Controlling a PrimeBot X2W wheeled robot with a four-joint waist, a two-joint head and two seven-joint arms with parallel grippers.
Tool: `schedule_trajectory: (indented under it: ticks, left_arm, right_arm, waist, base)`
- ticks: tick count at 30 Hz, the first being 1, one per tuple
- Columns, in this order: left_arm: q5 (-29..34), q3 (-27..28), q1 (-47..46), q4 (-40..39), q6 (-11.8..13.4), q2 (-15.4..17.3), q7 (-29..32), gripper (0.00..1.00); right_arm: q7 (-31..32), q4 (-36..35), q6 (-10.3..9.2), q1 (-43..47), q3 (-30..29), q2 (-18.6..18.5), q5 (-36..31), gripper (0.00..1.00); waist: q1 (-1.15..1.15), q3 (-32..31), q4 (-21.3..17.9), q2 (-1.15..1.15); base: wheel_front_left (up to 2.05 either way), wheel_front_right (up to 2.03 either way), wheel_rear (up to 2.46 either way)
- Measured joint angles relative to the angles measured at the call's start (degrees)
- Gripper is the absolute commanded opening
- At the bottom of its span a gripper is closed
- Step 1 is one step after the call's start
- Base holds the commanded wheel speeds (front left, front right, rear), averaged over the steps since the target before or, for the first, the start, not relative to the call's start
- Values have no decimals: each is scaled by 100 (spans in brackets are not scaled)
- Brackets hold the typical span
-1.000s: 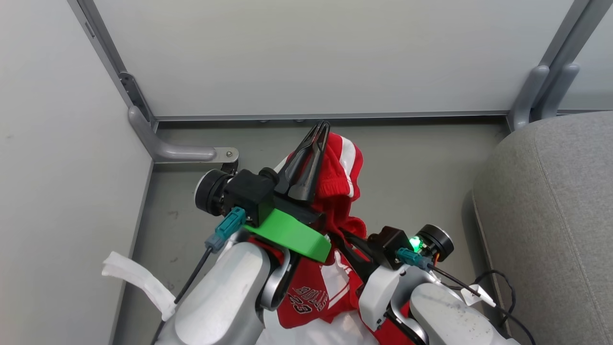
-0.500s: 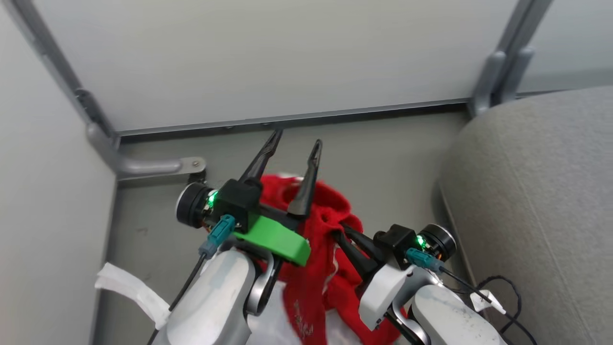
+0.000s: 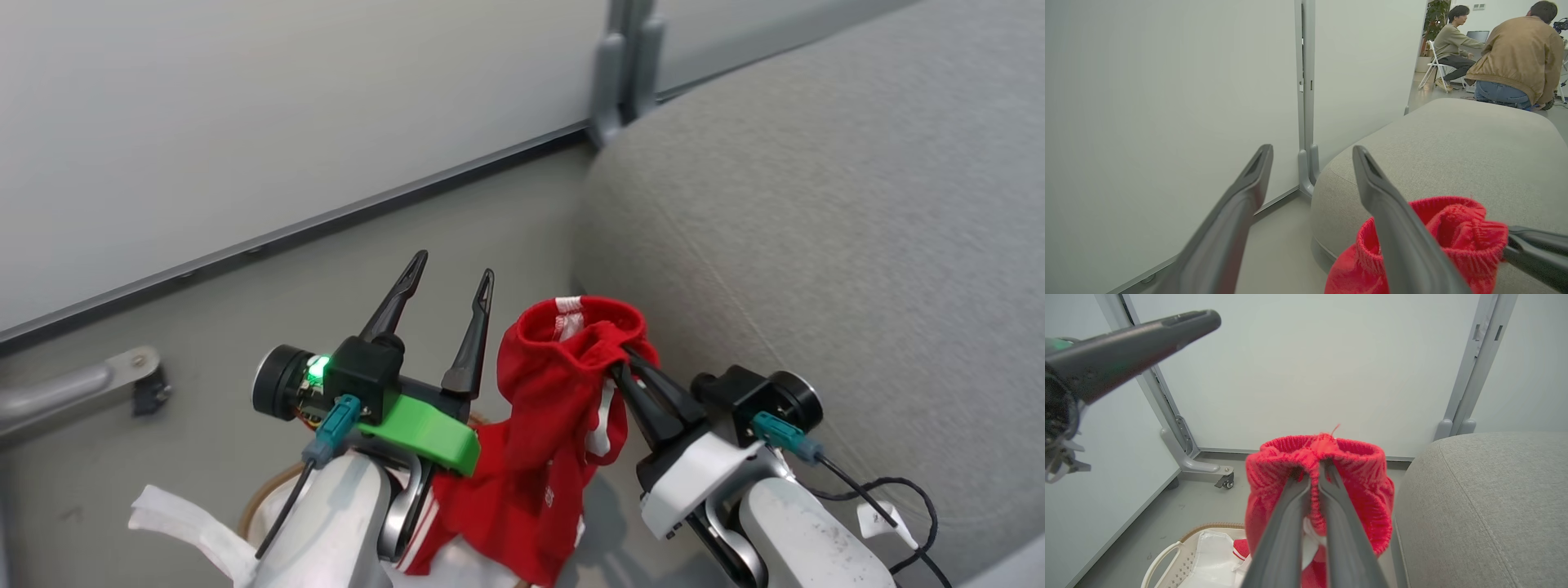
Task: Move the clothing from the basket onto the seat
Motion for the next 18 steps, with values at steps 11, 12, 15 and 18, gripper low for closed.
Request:
schedule_trajectory:
  ticks: [11, 12, 15, 18]
  left_arm:
    - [177, 18, 107, -243, -226, -3, 0, 100]
    - [181, -26, 106, -269, -243, -4, 0, 100]
    - [189, -164, 91, -327, -283, -3, 0, 100]
    - [232, -338, 4, -398, -301, -3, 0, 100]
  right_arm:
    - [0, -467, 0, 12, -714, -99, -222, 0]
    - [1, -515, 0, -92, -813, -153, -271, 0]
    - [0, -642, 0, -495, -1099, -310, -349, 0]
    - [0, -733, 0, -932, -1416, -586, -458, 0]
  waist:
    - [0, 285, -1127, 0]
    - [0, 342, -1176, 0]
    - [0, 517, -1267, 0]
    - [0, 718, -1297, 0]
  base:
    - [0, 0, 0]
    - [0, 0, 0]
    - [0, 0, 0]
    - [0, 0, 0]
